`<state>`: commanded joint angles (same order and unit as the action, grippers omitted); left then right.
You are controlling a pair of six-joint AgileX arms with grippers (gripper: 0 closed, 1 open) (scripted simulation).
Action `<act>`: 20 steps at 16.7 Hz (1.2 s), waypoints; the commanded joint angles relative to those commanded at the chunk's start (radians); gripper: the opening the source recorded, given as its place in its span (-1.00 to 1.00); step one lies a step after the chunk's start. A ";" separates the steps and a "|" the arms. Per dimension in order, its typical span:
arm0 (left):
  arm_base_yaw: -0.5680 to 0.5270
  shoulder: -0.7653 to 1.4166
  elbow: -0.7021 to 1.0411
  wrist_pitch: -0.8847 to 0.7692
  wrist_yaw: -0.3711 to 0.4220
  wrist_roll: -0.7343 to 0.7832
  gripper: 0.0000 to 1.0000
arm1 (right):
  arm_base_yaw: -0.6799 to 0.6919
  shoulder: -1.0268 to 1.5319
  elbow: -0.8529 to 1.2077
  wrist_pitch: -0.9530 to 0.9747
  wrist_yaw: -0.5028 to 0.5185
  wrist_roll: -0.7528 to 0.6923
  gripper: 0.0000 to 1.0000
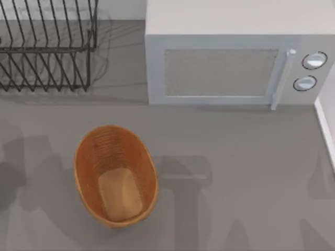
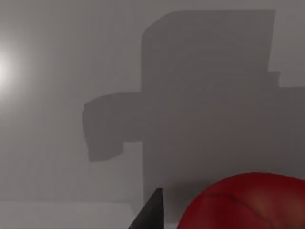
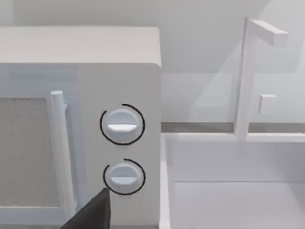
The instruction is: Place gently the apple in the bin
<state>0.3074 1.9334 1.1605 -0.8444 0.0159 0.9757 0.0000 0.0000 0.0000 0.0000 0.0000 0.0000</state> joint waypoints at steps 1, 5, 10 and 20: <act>0.001 -0.006 0.023 -0.023 0.000 0.000 -1.00 | 0.000 0.000 0.000 0.000 0.000 0.000 1.00; 0.001 -0.046 0.167 -0.221 -0.001 0.000 -1.00 | 0.000 0.000 0.000 0.000 0.000 0.000 1.00; -0.004 -0.118 0.360 -0.506 -0.001 -0.004 -1.00 | 0.000 0.000 0.000 0.000 0.000 0.000 1.00; -0.045 -0.117 0.445 -0.581 -0.011 -0.064 -1.00 | 0.000 0.000 0.000 0.000 0.000 0.000 1.00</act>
<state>0.2626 1.8166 1.6056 -1.4257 0.0051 0.9116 0.0000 0.0000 0.0000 0.0000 0.0000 0.0000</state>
